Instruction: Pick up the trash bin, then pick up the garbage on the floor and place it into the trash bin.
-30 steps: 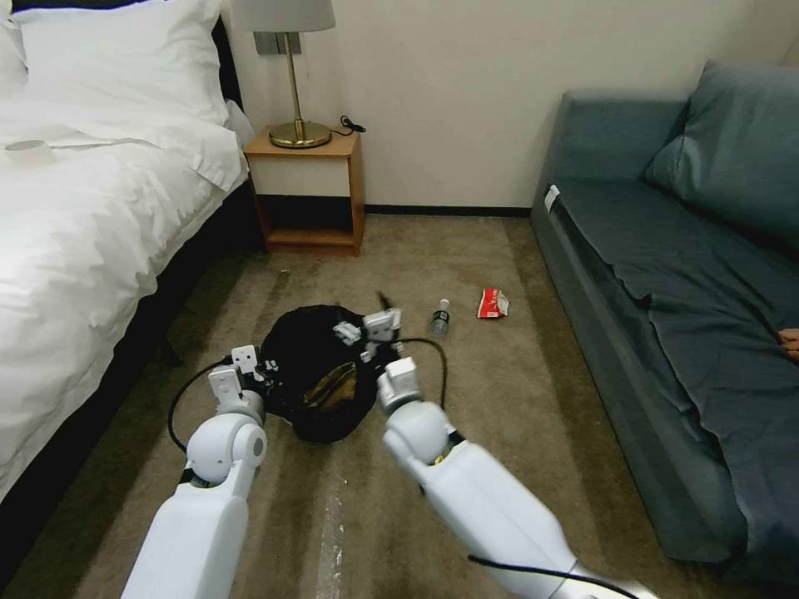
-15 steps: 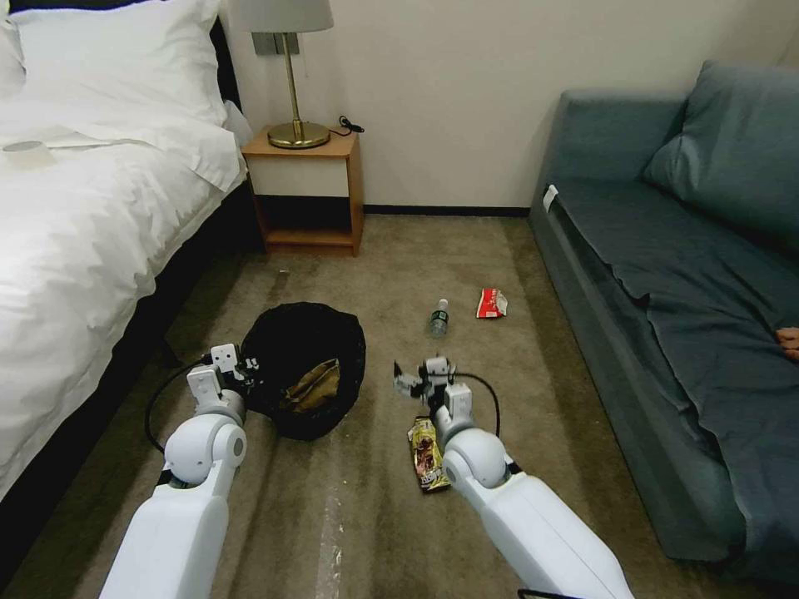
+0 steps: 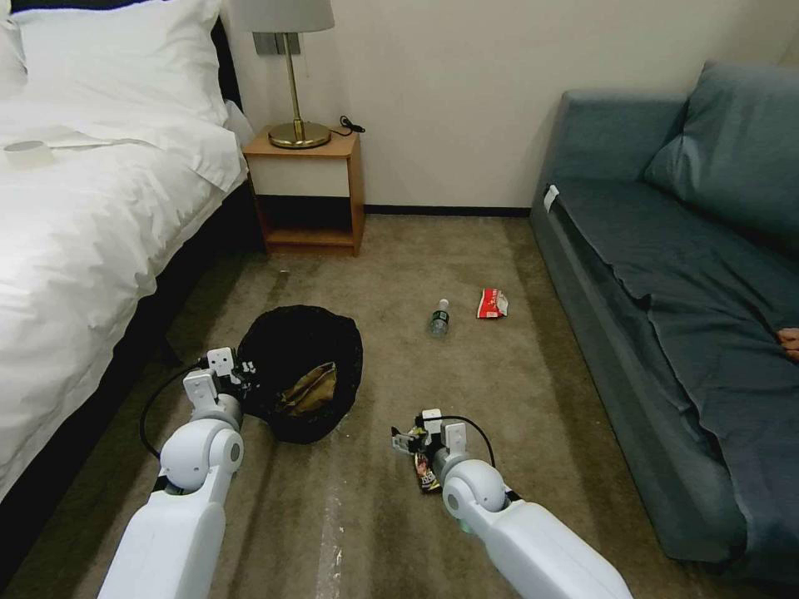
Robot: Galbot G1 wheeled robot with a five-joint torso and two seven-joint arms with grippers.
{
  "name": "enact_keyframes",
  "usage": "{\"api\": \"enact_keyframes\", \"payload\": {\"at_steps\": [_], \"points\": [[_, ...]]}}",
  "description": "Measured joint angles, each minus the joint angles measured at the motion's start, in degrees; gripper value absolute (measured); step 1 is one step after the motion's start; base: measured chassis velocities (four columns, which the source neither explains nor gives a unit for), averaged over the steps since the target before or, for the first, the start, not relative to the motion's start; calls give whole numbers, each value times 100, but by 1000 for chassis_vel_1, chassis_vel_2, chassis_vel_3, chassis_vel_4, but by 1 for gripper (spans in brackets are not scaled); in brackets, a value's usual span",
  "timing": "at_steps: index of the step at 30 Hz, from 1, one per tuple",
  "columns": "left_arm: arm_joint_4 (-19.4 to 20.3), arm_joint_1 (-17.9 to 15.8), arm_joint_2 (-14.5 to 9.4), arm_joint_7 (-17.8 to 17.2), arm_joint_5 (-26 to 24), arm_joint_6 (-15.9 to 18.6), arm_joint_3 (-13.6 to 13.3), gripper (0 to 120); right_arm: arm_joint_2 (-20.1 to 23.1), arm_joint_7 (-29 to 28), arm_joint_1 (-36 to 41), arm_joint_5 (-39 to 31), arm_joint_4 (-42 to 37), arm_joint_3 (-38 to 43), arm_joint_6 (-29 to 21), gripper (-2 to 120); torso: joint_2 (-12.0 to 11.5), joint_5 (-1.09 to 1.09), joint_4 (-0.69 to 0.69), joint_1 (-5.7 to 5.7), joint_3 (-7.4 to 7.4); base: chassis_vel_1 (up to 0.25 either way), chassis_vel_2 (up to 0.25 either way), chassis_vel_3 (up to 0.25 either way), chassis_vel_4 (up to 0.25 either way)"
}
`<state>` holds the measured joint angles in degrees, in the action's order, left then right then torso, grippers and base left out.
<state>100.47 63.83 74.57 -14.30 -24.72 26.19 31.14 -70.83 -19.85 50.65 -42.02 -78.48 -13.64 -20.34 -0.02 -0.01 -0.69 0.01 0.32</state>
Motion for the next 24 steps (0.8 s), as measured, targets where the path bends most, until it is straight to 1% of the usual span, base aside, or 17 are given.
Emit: {"api": "enact_keyframes", "payload": {"at_steps": [3, 6, 9, 14, 19, 24], "points": [[5, 9, 30, 0, 16, -6, -10, 3, 24, 1, -28, -3, 74, -25, -38, 100, 0, 0, 0, 0, 0, 0, 0, 0, 0], [24, 47, 87, -2, 70, -18, -37, 3, -32, 125, -88, 125, 413, -38, -73, 100, 0, 0, 0, 0, 0, 0, 0, 0, 0], [59, 72, 90, -8, 84, -18, -46, 3, -68, 178, -97, 185, 540, -36, -87, 100, 0, 0, 0, 0, 0, 0, 0, 0, 0], [195, 138, 63, -48, 106, 6, -33, 3, -171, 363, -102, 470, 953, -35, -74, 100, 0, 0, 0, 0, 0, 0, 0, 0, 0], [236, 215, 66, -57, 121, 9, -12, 3, -257, 440, -104, 645, 1222, -37, 26, 100, 0, 0, 0, 0, 0, 0, 0, 0, 0], [256, 304, -5, -45, 123, 6, 59, 3, -294, 504, -87, 781, 1474, -49, 140, 100, 0, 0, 0, 0, 0, 0, 0, 0, 0]]}}
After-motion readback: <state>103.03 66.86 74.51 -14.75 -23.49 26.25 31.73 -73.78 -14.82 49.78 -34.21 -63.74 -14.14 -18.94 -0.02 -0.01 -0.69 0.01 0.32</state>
